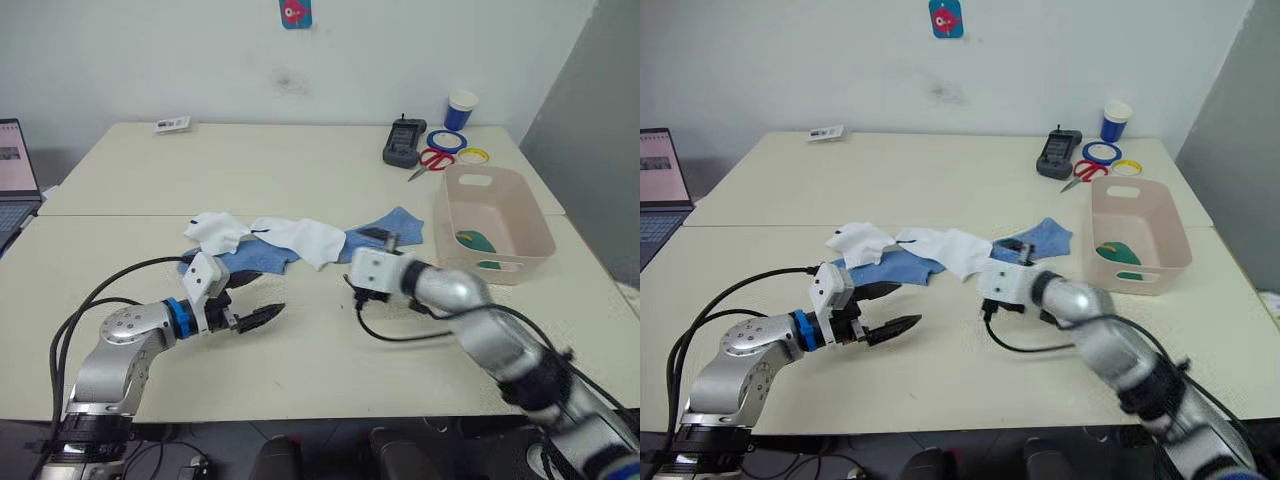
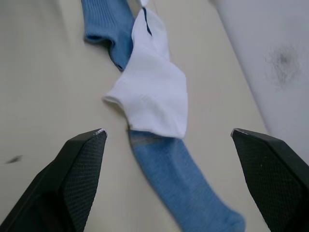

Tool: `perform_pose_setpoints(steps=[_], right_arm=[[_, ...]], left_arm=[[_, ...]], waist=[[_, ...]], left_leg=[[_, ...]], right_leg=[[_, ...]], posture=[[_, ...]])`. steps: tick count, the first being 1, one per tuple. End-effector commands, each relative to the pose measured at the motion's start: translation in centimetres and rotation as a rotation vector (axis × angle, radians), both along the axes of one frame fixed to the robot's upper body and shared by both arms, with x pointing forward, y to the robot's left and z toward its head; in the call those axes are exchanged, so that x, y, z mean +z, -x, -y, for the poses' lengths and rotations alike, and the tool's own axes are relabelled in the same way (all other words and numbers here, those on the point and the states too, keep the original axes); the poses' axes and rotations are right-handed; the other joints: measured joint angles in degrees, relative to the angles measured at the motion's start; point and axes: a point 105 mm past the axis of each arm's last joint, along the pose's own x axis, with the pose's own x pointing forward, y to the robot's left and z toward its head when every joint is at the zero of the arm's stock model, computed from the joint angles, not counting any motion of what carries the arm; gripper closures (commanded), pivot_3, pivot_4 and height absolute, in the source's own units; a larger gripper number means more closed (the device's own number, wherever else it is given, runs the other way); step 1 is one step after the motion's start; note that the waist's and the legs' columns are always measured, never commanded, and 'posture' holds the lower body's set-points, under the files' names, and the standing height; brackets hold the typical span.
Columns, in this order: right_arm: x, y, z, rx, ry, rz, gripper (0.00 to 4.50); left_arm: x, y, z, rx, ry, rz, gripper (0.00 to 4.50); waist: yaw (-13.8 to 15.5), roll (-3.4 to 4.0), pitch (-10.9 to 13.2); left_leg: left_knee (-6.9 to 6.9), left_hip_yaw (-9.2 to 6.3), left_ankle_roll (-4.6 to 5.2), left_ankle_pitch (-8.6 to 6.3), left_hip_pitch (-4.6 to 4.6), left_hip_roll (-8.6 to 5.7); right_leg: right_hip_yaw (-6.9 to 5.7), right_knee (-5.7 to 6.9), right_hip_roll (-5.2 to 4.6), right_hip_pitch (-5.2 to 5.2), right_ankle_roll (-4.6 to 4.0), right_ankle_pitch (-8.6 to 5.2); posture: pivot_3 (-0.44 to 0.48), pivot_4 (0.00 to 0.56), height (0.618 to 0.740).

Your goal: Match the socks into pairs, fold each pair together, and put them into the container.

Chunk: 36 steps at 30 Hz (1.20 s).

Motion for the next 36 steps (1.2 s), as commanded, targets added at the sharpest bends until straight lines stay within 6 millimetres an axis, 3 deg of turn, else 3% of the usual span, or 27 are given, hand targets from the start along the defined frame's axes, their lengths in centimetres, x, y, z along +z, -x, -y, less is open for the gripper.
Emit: perform_pose_setpoints(steps=[1,8,9,11,16,22,30,33,36], right_arm=[[-1.6,-2.4,-1.0,0.022,0.084,0.091,0.05],[-2.5,-4.5,-2.6,0.067,0.135,0.124,0.05],[-2.5,-4.5,-3.1,0.075,0.123,0.119,0.22],[-2.3,-4.5,-4.0,0.093,0.104,0.116,0.65],[-2.2,-4.2,-5.5,0.118,0.065,0.096,2.40],[-2.0,-4.0,-5.3,0.115,0.022,0.077,4.46],[1.4,-2.2,-4.9,0.178,-0.079,0.104,4.46],[3.1,0.8,-3.9,0.277,-0.103,0.107,4.46],[2.3,5.1,-2.4,0.413,-0.072,0.000,4.46]], left_arm=[[1.5,0.6,0.2,-0.034,0.005,0.043,0.00],[1.6,1.1,-0.4,-0.013,0.003,0.044,0.00],[1.6,1.2,-0.4,-0.010,0.002,0.045,0.00],[1.6,1.2,-0.4,-0.008,0.002,0.045,0.00],[1.5,1.1,-0.4,-0.003,0.000,0.046,0.00],[1.9,0.8,-0.3,-0.001,-0.003,0.057,0.00],[2.1,-0.1,-1.2,0.030,-0.014,0.070,0.00],[2.3,-0.6,-1.9,0.051,-0.027,0.082,0.00],[2.3,-0.8,-2.5,0.045,-0.068,0.105,0.00]], waist=[[0.2,-0.08,0.0],[0.2,-0.11,0.0],[0.2,-0.11,0.0],[0.0,-0.11,0.0],[-0.1,-0.11,0.0],[0.1,-0.11,0.0],[0.1,-0.11,0.0],[0.3,-0.11,0.0],[0.8,-0.11,0.0]], left_leg=[[0.00,0.02,0.00,0.00,0.00,0.01],[0.03,-0.01,0.00,0.00,-0.04,-0.02],[0.03,-0.02,0.00,0.00,-0.02,-0.01],[0.02,-0.05,0.00,0.00,0.01,0.03],[0.01,-0.08,0.00,0.00,0.02,0.06],[0.01,-0.07,0.00,0.00,0.00,0.03],[0.00,-0.10,0.00,0.00,-0.01,0.04],[0.00,-0.13,0.00,0.00,-0.02,0.04],[-0.01,-0.14,0.00,-0.01,-0.05,0.04]], right_leg=[[-0.01,0.01,-0.02,0.01,-0.01,0.01],[0.09,0.00,-0.19,-0.01,-0.26,0.16],[0.08,0.01,-0.19,-0.01,-0.26,0.16],[0.05,0.05,-0.16,-0.01,-0.27,0.16],[0.04,0.11,-0.11,-0.02,-0.29,0.17],[0.04,0.10,-0.15,-0.02,-0.29,0.17],[0.02,0.09,-0.15,-0.02,-0.27,0.16],[-0.01,0.09,-0.15,-0.02,-0.08,0.05],[-0.03,0.04,-0.15,-0.02,-0.04,0.03]], posture=[[0.000,0.150,0.732],[0.000,0.150,0.732],[0.000,0.150,0.732],[0.000,0.150,0.732],[0.000,0.150,0.732],[0.000,0.150,0.732],[0.000,0.150,0.732],[0.000,0.150,0.732],[0.000,0.150,0.732]])
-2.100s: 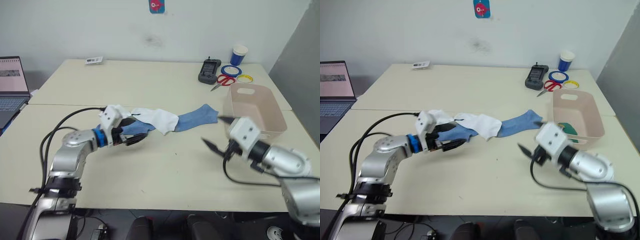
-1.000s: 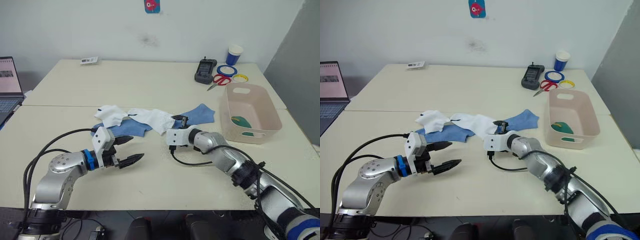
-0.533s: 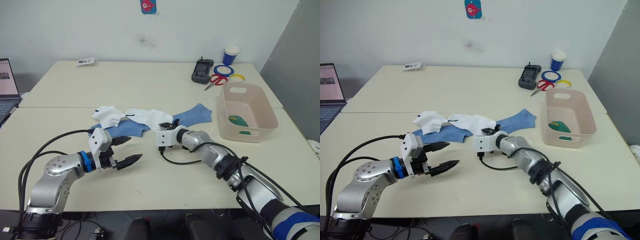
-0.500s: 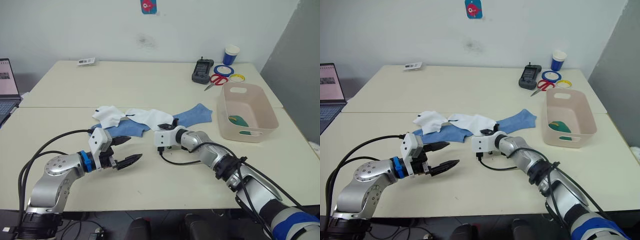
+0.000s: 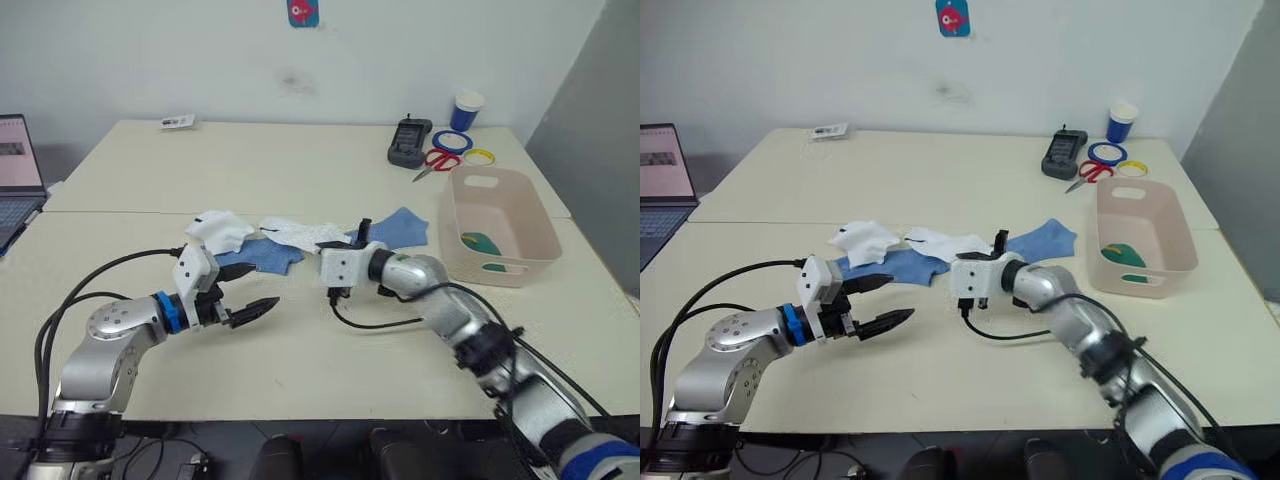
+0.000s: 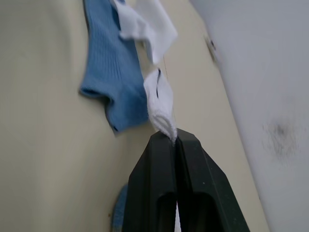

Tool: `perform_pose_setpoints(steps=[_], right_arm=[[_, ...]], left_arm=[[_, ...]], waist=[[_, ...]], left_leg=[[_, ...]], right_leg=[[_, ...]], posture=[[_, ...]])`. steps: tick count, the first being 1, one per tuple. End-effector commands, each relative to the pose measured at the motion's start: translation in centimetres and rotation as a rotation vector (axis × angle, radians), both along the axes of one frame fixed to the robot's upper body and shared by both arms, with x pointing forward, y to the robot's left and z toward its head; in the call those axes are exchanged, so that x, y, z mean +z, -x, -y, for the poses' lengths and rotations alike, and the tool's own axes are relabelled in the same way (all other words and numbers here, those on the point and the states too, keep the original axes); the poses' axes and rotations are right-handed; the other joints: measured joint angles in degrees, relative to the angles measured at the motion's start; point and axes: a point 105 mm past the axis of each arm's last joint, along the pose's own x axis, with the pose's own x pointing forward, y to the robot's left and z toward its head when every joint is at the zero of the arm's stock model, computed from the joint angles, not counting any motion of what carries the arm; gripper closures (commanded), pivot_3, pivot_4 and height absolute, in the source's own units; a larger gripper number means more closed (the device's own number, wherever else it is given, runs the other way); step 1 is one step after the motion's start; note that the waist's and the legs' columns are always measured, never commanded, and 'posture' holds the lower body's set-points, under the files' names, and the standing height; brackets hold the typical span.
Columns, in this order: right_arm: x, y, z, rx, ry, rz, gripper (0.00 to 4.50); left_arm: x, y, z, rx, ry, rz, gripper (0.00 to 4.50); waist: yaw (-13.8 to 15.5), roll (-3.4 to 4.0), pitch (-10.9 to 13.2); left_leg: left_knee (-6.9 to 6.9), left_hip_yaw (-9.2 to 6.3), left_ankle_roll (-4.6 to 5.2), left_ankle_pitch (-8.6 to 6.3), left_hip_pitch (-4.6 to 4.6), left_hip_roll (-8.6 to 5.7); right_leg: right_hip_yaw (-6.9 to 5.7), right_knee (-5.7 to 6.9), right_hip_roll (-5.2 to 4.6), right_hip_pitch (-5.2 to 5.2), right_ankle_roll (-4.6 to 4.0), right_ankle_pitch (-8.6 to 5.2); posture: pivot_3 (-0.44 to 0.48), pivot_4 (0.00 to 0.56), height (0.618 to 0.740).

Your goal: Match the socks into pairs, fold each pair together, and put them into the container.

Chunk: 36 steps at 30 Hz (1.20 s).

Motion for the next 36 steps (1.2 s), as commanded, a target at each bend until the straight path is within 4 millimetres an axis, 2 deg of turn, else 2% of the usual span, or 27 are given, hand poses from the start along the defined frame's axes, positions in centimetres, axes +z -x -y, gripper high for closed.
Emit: perform_pose_setpoints(steps=[1,5,10,14,19,24,27,28,31,36], right_arm=[[0.7,5.4,1.5,0.180,0.024,-0.086,4.46],[-1.6,8.7,4.9,0.202,0.157,-0.203,4.46],[-2.8,9.7,7.1,0.145,0.192,-0.288,4.46],[-2.7,9.7,7.3,0.113,0.174,-0.303,4.46],[-2.6,9.7,7.4,0.089,0.159,-0.311,4.46],[-2.6,9.7,7.4,0.075,0.150,-0.316,4.46],[-2.5,9.6,7.4,0.065,0.142,-0.315,4.46],[-2.5,9.6,7.5,0.063,0.141,-0.315,4.50],[-2.4,9.6,7.5,0.058,0.140,-0.315,4.50],[-2.4,9.4,7.6,0.049,0.134,-0.312,4.50]], left_arm=[[1.1,-0.5,-0.9,-0.008,-0.065,0.080,0.00],[0.8,-0.9,-0.9,-0.075,-0.133,0.104,0.00],[-0.7,-0.7,0.7,-0.321,-0.322,0.174,0.00],[-2.0,-0.9,1.3,-0.498,-0.479,0.230,0.00],[-2.4,-0.6,1.3,-0.703,-0.584,0.286,0.00],[-2.9,-0.7,1.7,-0.800,-0.619,0.313,0.00],[-3.4,-1.4,2.7,-0.792,-0.633,0.374,0.00],[-3.6,-1.5,3.1,-0.795,-0.629,0.389,0.40],[-4.3,-1.6,3.9,-0.806,-0.619,0.403,1.25],[-4.8,-1.4,4.3,-0.839,-0.619,0.415,2.96]], waist=[[0.5,0.00,0.0],[1.0,0.01,0.0],[0.6,0.00,0.0],[0.7,0.00,0.0],[0.9,0.00,0.0],[0.8,-0.01,0.0],[1.0,-0.01,0.0],[1.0,0.00,0.0],[1.0,0.00,0.0],[1.0,0.00,0.0]], left_leg=[[-0.01,-0.01,0.00,0.00,0.00,0.00],[0.01,0.05,0.01,0.00,0.01,-0.05],[0.01,0.20,0.01,0.00,0.07,-0.06],[0.01,0.27,0.00,0.00,0.08,-0.10],[0.02,0.30,0.00,0.00,0.02,-0.10],[0.03,0.33,0.01,0.00,0.02,-0.12],[0.04,0.31,0.01,0.00,0.01,-0.11],[0.05,0.31,0.01,0.00,0.01,-0.11],[0.05,0.31,0.01,0.00,0.02,-0.13],[0.05,0.30,0.01,0.00,0.03,-0.13]], right_leg=[[-0.01,-0.03,-0.01,0.01,0.01,0.00],[-0.01,-0.06,-0.03,0.03,0.03,-0.02],[0.04,-0.07,0.05,0.04,0.03,-0.02],[-0.01,-0.06,0.23,0.03,0.01,-0.04],[-0.06,-0.07,0.33,0.02,-0.01,-0.04],[-0.04,-0.07,0.33,0.02,-0.01,-0.04],[-0.06,-0.07,0.33,0.03,0.00,-0.05],[-0.06,-0.07,0.33,0.04,0.00,-0.04],[-0.05,-0.07,0.31,0.07,0.00,-0.04],[-0.06,-0.07,0.31,0.09,0.01,-0.05]], posture=[[0.000,0.150,0.732],[0.000,0.150,0.732],[0.000,0.150,0.732],[0.000,0.150,0.732],[0.000,0.150,0.732],[0.000,0.150,0.732],[0.000,0.150,0.732],[0.000,0.150,0.732],[0.000,0.150,0.732],[0.000,0.150,0.732]])
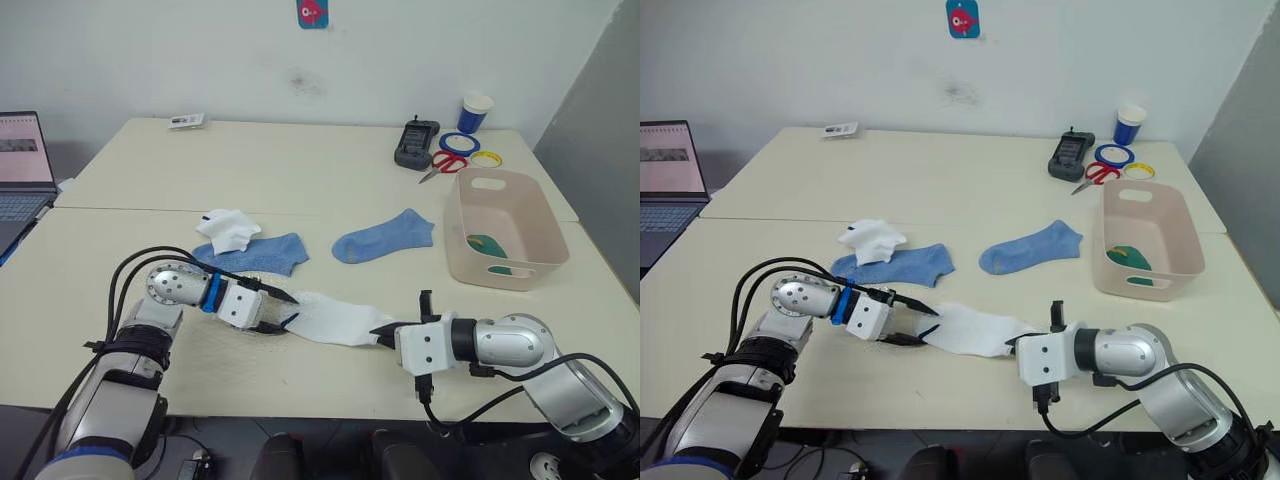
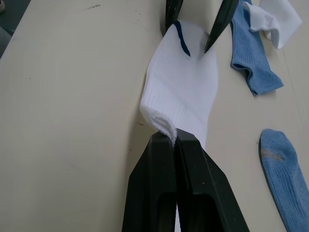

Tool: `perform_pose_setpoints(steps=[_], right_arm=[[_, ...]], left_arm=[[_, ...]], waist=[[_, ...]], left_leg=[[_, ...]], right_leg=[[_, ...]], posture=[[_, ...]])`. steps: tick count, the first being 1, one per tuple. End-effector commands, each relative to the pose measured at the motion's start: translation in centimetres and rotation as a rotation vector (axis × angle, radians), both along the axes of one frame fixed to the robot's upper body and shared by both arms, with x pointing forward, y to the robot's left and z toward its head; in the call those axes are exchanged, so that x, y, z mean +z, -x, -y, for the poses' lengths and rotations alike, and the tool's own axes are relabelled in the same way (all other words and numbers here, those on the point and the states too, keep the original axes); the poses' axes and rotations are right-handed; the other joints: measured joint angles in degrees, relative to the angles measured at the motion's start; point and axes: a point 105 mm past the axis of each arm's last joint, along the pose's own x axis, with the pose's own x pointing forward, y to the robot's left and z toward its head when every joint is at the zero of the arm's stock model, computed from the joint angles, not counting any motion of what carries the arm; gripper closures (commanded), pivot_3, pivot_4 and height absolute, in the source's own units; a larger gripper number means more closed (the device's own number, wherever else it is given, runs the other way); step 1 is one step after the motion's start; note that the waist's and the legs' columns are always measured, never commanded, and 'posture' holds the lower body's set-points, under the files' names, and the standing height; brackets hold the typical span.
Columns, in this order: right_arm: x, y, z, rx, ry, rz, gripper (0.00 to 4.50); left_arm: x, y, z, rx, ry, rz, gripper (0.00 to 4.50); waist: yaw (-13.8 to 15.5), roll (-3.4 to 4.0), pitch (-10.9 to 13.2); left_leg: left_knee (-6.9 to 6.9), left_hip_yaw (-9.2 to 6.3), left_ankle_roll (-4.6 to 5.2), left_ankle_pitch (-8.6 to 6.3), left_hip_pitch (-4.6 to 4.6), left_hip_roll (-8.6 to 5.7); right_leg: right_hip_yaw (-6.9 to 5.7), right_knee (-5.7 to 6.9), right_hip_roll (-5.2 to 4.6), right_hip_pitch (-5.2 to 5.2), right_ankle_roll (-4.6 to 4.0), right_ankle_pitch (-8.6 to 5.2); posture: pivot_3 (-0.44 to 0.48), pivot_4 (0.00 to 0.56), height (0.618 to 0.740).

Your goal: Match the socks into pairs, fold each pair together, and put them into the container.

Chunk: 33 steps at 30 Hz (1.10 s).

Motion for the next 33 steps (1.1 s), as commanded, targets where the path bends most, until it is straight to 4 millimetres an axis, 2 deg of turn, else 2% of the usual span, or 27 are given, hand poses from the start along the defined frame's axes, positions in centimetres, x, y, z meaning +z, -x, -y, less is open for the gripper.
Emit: perform_pose_setpoints(steps=[1,4,5,9,12,16,18,20,22,24,27,33], right_arm=[[1.3,-0.2,-0.1,-0.010,-0.034,0.052,4.50],[1.5,-0.3,0.1,-0.036,-0.065,0.043,4.50],[1.6,-0.3,0.2,-0.046,-0.083,0.024,4.50],[2.3,0.5,-0.1,-0.074,-0.177,-0.081,4.50],[3.0,1.9,-0.8,-0.093,-0.291,-0.252,4.50],[3.3,3.7,-1.2,-0.122,-0.377,-0.472,4.50],[3.3,4.8,-1.4,-0.138,-0.422,-0.612,4.50],[2.7,5.6,-1.4,-0.179,-0.453,-0.769,4.50],[1.6,6.0,-1.3,-0.248,-0.457,-0.906,4.50],[0.6,5.9,-1.2,-0.325,-0.443,-0.965,4.50],[-0.2,5.2,-1.2,-0.432,-0.472,-1.001,4.50],[-2.0,1.4,0.2,-0.687,-0.481,-0.894,4.50]], left_arm=[[-0.4,0.2,0.5,-0.028,-0.010,-0.013,3.30],[-0.1,0.7,0.5,-0.045,-0.002,-0.061,4.29],[0.2,0.8,0.2,-0.023,0.011,-0.111,4.48],[2.1,1.8,-0.4,0.091,0.090,-0.327,4.48],[3.2,4.3,-1.6,0.166,0.051,-0.546,4.48],[4.4,7.0,-2.1,0.236,0.010,-0.772,4.48],[5.2,8.7,-2.6,0.277,-0.015,-0.930,4.48],[5.4,10.2,-3.1,0.352,-0.049,-1.107,4.48],[4.6,11.3,-4.0,0.456,-0.118,-1.256,4.48],[4.2,12.0,-4.1,0.501,-0.157,-1.331,4.48],[3.6,11.3,-3.2,0.538,-0.121,-1.375,4.48],[0.8,6.7,-2.2,0.684,-0.046,-1.290,4.48]], waist=[[0.0,0.00,0.0],[0.0,0.00,0.0],[-0.1,-0.01,0.0],[-0.5,-0.04,0.0],[-1.1,-0.08,0.1],[-1.3,-0.03,0.1],[-1.4,-0.26,0.1],[-1.5,-0.28,0.1],[-1.5,-0.24,0.2],[-1.5,-0.19,0.2],[-1.4,-0.22,0.2],[-1.1,-0.26,0.1]], left_leg=[[0.00,0.00,0.00,0.00,0.00,0.00],[0.00,0.00,0.00,0.00,-0.01,-0.01],[0.00,0.00,0.00,0.00,-0.01,-0.01],[-0.01,-0.06,-0.01,0.00,-0.02,0.11],[-0.02,-0.28,-0.01,0.01,0.01,0.18],[-0.03,-0.48,-0.01,0.01,0.10,0.27],[-0.03,-0.46,-0.02,0.01,0.09,0.26],[-0.03,-0.51,-0.02,0.01,0.07,0.27],[-0.05,-0.51,-0.01,0.01,0.07,0.24],[-0.07,-0.48,-0.01,0.01,0.09,0.16],[-0.06,-0.48,-0.01,0.01,0.06,0.15],[-0.03,-0.42,0.00,0.00,-0.01,0.00]], right_leg=[[0.00,0.00,0.00,0.00,0.00,0.00],[-0.01,0.00,0.02,0.00,0.00,0.00],[-0.01,0.00,0.02,0.00,0.00,0.00],[0.00,0.04,0.01,-0.04,0.00,0.00],[-0.08,0.12,0.05,-0.05,-0.01,-0.01],[-0.12,0.22,-0.02,0.02,-0.18,-0.11],[-0.11,0.21,-0.10,0.02,-0.20,-0.13],[-0.11,0.17,-0.12,0.01,-0.22,-0.15],[-0.10,0.15,-0.16,0.01,-0.22,-0.16],[-0.09,0.15,-0.22,-0.01,-0.22,-0.16],[-0.10,0.14,-0.21,-0.04,-0.24,-0.17],[-0.07,0.07,-0.11,-0.07,-0.26,-0.19]], posture=[[0.000,0.150,0.732],[0.000,0.150,0.732],[0.000,0.150,0.732],[0.000,0.150,0.732],[0.000,0.150,0.732],[0.000,0.150,0.732],[0.000,0.150,0.732],[0.000,0.150,0.732],[0.000,0.150,0.732],[0.000,0.150,0.732],[0.000,0.150,0.732],[0.000,0.150,0.732]])
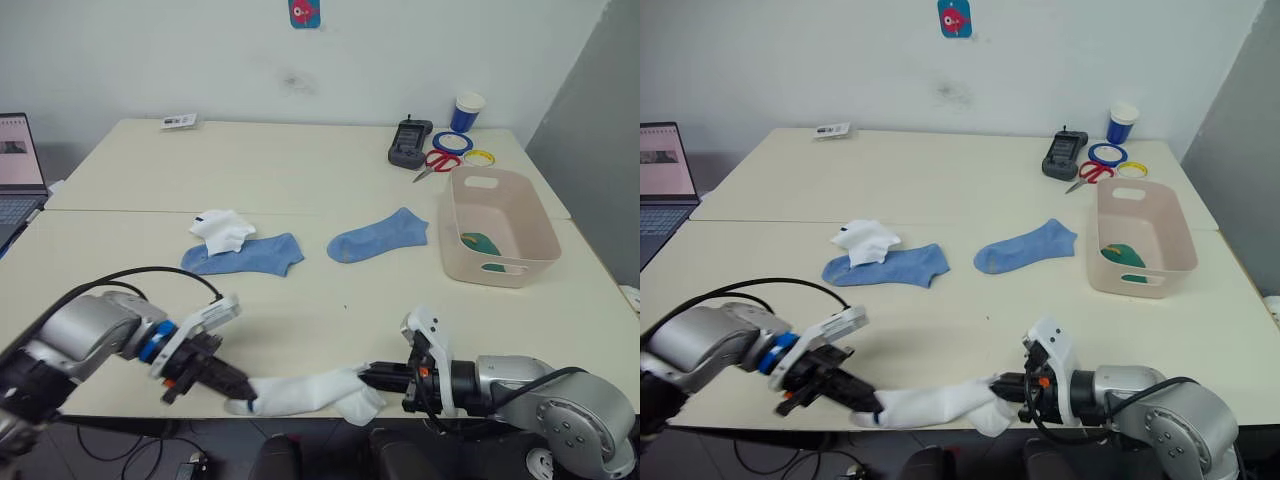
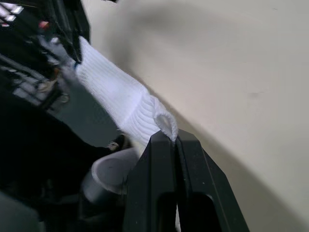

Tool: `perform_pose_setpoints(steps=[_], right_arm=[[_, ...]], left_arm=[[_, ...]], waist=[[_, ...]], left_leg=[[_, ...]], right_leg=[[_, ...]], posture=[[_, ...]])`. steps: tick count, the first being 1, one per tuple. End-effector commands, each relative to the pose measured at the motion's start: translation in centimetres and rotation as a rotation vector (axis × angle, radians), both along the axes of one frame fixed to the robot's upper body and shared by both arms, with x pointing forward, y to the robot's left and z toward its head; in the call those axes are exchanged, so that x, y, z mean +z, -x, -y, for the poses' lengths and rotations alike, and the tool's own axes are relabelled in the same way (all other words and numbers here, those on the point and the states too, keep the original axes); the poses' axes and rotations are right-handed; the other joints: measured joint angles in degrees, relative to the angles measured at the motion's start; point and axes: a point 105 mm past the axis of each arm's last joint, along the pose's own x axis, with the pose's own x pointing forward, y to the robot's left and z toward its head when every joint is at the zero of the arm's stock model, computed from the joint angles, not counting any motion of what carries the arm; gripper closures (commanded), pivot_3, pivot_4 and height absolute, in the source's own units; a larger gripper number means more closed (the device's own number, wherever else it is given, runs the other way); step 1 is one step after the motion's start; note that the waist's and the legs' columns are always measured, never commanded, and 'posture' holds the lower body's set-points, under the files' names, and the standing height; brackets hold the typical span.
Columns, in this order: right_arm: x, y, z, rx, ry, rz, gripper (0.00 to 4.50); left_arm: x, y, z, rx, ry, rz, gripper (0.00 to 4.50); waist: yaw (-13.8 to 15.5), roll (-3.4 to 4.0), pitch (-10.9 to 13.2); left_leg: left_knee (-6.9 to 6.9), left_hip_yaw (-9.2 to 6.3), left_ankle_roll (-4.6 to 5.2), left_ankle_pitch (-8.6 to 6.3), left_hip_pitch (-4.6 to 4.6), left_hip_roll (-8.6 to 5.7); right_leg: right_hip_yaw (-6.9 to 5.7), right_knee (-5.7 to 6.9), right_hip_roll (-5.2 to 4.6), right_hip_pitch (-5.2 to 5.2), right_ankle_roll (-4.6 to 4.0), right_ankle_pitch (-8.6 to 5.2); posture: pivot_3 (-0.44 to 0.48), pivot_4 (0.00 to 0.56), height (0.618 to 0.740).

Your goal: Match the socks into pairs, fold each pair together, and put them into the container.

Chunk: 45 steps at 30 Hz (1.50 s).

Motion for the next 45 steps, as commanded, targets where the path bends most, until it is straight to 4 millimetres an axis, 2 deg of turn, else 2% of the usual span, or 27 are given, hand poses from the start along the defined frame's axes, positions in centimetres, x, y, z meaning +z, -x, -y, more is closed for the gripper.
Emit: perform_pose_setpoints(steps=[1,5,8,12,17,21,24,27,33,35,38,43,45], right_arm=[[-0.2,-2.1,1.0,-0.111,0.069,0.064,4.50],[-0.4,-3.1,1.5,-0.119,0.150,0.134,4.50],[-0.3,-3.5,1.5,-0.106,0.179,0.173,4.50],[0.1,-3.5,1.4,-0.084,0.173,0.186,4.50],[0.3,-2.6,1.0,-0.018,0.160,0.178,4.50],[0.3,-3.9,1.3,-0.052,0.200,0.219,4.50],[0.4,-4.3,1.3,-0.049,0.211,0.237,4.50],[0.8,-4.7,1.6,-0.031,0.249,0.299,3.80],[1.7,-3.1,1.9,0.090,0.235,0.329,1.73],[2.2,-2.0,1.6,0.152,0.195,0.347,1.10],[2.2,-1.4,1.3,0.166,0.175,0.364,0.07],[1.8,-0.8,0.9,0.196,0.175,0.368,0.03],[1.7,-2.0,1.0,0.125,0.186,0.393,0.03]], left_arm=[[-0.8,-2.2,-0.1,0.051,-0.058,0.062,4.48],[-1.8,-4.7,-0.3,0.043,-0.126,0.166,4.48],[-2.2,-5.7,-0.7,0.035,-0.165,0.214,4.48],[-3.0,-5.7,-1.8,-0.068,-0.241,0.315,4.48],[-3.1,-5.4,-2.4,-0.151,-0.258,0.386,4.48],[-3.0,-7.5,-2.1,-0.124,-0.272,0.566,4.48],[-3.1,-7.3,-2.0,-0.146,-0.269,0.563,4.48],[-3.1,-6.4,-2.1,-0.184,-0.265,0.538,4.50],[-2.4,-4.0,-1.8,-0.243,-0.217,0.470,4.50],[-2.4,-2.7,-2.0,-0.261,-0.214,0.436,4.50],[-2.8,-2.0,-2.4,-0.256,-0.225,0.428,4.50],[-3.1,-3.0,-2.3,-0.212,-0.224,0.498,4.50],[-3.0,-3.5,-2.2,-0.210,-0.227,0.528,4.50]], waist=[[0.0,-0.01,0.0],[0.0,-0.01,0.0],[0.0,-0.01,0.0],[0.1,0.03,0.0],[0.0,0.05,-0.1],[0.0,0.26,-0.2],[0.1,0.45,-0.3],[0.1,0.45,-0.3],[-0.6,0.44,-0.3],[-0.7,0.44,-0.3],[-0.7,0.44,-0.3],[-0.6,0.44,-0.3],[-0.5,0.45,-0.3]], left_leg=[[0.00,0.01,0.00,0.00,-0.03,-0.02],[-0.02,0.03,0.01,0.00,-0.06,-0.01],[-0.03,0.05,0.01,0.00,-0.05,0.05],[-0.02,0.05,0.01,0.00,-0.02,0.07],[-0.02,0.05,0.01,0.00,0.05,0.07],[-0.02,0.05,0.01,0.00,0.07,0.09],[-0.01,0.09,0.02,0.00,0.08,0.06],[-0.01,0.12,0.02,0.00,0.06,0.06],[-0.05,0.08,0.02,0.00,0.07,0.13],[-0.08,0.08,0.02,0.00,0.07,0.16],[-0.11,0.05,0.03,-0.01,0.07,0.20],[-0.08,0.06,0.03,-0.01,0.10,0.17],[-0.07,0.06,0.03,-0.01,0.10,0.15]], right_leg=[[-0.01,0.00,0.03,-0.02,0.00,0.00],[-0.01,-0.02,0.19,-0.05,0.00,0.00],[-0.01,0.00,0.29,-0.06,-0.01,0.00],[-0.01,0.05,0.29,-0.05,-0.01,0.01],[0.04,0.06,0.28,0.00,-0.01,0.01],[0.02,0.08,0.27,0.02,-0.01,0.01],[0.06,0.08,0.27,0.06,0.00,0.01],[0.09,0.06,0.27,0.06,0.00,0.01],[0.15,0.04,0.36,0.01,-0.01,0.01],[0.14,0.04,0.42,0.00,-0.02,0.00],[0.12,0.03,0.47,-0.02,-0.08,-0.04],[0.14,0.04,0.41,0.01,-0.08,-0.04],[0.14,0.04,0.38,0.02,-0.07,-0.04]], posture=[[0.000,0.150,0.732],[0.000,0.150,0.732],[0.000,0.150,0.732],[0.000,0.150,0.732],[0.000,0.150,0.732],[0.000,0.150,0.732],[0.000,0.150,0.732],[0.000,0.150,0.732],[0.000,0.150,0.732],[0.000,0.150,0.732],[0.000,0.150,0.732],[0.000,0.150,0.732],[0.000,0.150,0.732]])
